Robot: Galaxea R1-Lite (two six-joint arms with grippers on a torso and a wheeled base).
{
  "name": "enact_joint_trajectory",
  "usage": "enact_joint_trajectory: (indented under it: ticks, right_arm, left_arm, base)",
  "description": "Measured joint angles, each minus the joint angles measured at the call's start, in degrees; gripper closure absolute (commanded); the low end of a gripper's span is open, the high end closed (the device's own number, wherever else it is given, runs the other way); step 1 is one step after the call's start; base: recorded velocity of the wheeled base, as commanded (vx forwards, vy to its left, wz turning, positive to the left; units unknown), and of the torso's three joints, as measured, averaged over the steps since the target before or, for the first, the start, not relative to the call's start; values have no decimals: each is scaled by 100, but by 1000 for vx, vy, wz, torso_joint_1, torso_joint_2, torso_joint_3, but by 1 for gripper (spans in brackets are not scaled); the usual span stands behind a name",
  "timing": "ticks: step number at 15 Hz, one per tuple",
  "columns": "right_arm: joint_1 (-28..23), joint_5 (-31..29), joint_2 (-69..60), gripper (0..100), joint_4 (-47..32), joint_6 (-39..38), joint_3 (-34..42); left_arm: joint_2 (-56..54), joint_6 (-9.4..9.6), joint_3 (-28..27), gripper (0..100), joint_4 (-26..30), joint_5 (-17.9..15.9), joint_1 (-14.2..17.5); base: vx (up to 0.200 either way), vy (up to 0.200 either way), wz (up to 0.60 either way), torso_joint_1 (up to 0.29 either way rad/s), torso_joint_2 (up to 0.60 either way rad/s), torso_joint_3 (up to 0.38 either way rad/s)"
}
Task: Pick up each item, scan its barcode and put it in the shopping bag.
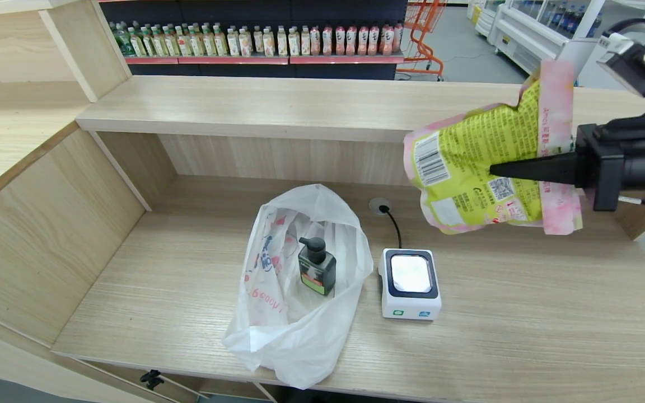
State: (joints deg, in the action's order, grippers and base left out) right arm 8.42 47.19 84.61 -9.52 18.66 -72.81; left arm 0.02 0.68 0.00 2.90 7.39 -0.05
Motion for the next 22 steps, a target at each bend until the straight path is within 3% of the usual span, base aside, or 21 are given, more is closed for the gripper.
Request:
enact_joint_trajectory:
  ticks: [5, 7, 15, 22]
  right_arm:
    - [318, -393, -575, 100, 925, -3215, 581]
    - [686, -536, -702, 100, 1104, -3839, 641]
    - [1883, -630, -763, 100, 1129, -3760, 1596]
    - [1902, -778, -344, 100, 1408, -2837, 2182]
  left_arm:
    - [0, -17, 0, 0, 0, 2, -11]
    - [0, -17, 0, 0, 0, 5, 0]
    - [0, -15, 0, 0, 0, 5, -5]
    - [0, -15, 0, 0, -1, 5, -2]
  base:
    - [0, 80, 0, -1, 0, 1]
    - [0, 0, 0, 0, 0, 0]
    - [0, 0, 0, 0, 0, 0]
    - [0, 0, 0, 0, 0, 0]
